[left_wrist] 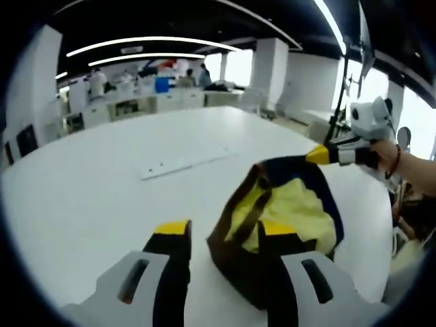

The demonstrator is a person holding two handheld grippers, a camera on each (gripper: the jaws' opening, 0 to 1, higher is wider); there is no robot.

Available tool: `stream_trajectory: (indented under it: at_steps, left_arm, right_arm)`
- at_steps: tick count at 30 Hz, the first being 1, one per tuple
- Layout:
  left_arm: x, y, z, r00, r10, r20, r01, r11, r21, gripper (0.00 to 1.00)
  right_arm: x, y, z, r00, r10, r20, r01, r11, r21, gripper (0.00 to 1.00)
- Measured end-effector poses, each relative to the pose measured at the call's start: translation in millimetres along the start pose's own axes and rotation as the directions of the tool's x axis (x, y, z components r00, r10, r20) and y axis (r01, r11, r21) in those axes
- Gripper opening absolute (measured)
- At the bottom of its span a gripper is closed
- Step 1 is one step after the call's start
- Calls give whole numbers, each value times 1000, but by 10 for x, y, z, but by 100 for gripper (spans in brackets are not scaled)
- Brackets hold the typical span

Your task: Fold the garment on the visible template until the final outline fits inside the template.

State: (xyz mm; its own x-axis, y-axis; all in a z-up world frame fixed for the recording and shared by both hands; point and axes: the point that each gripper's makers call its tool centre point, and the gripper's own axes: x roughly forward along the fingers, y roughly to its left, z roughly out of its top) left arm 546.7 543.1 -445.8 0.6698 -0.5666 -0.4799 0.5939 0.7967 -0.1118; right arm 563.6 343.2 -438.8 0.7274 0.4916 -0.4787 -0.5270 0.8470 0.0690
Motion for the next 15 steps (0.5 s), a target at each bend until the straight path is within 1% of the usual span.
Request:
stream_trajectory:
  at_steps: [4, 7, 8, 10, 13, 15]
  left_arm:
    - [-75, -67, -221, 1000, 8, -21, -8, 1000, -28, 39]
    - [-132, -120, -381, 999, 12, -36, -14, 999, -51, 38]
    - [-152, -152, -449, 999, 10, -44, -14, 997, -80, 38]
    - [-177, -219, -543, 998, -3, -57, -2, 996, -88, 37]
    - [-209, -247, -637, 997, 9, -79, -16, 996, -85, 36]
    - [-233, -240, -657, 997, 19, -73, -26, 995, -100, 36]
  right_arm:
    - [-19, 0, -6, 1000, -4, -5, 4, 1000, -4, 0]
    - [-28, 21, -16, 1000, 0, -9, 0, 1000, -6, 0]
    - [-30, 28, -20, 1000, 0, -12, 0, 1000, -9, 0]
    - [-34, 49, -32, 1000, 7, -18, -8, 1000, -14, 0]
    - [-40, 74, -47, 1000, 13, -25, -14, 1000, -26, 0]
    - [-44, 77, -58, 1000, 12, -27, -12, 1000, -25, 0]
